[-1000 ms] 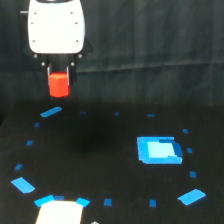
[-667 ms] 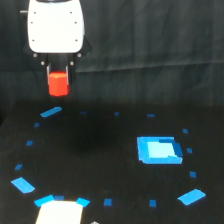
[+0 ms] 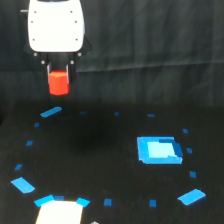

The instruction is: Pick up the red object from the table

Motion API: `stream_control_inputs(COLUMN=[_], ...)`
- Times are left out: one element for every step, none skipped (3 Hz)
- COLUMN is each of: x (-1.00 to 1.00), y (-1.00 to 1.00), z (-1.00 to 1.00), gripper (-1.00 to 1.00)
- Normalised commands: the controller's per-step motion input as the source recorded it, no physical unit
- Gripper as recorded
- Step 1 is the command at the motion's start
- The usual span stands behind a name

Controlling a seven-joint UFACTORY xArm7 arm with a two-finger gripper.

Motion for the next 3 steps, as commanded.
stream_control_inputs(x=[-0.17,-0.17,-0.14], y=[-0.10,-0.23,-0.36], z=[0.60,0.71,0.40], gripper=[-1.00,-0.96,-1.00])
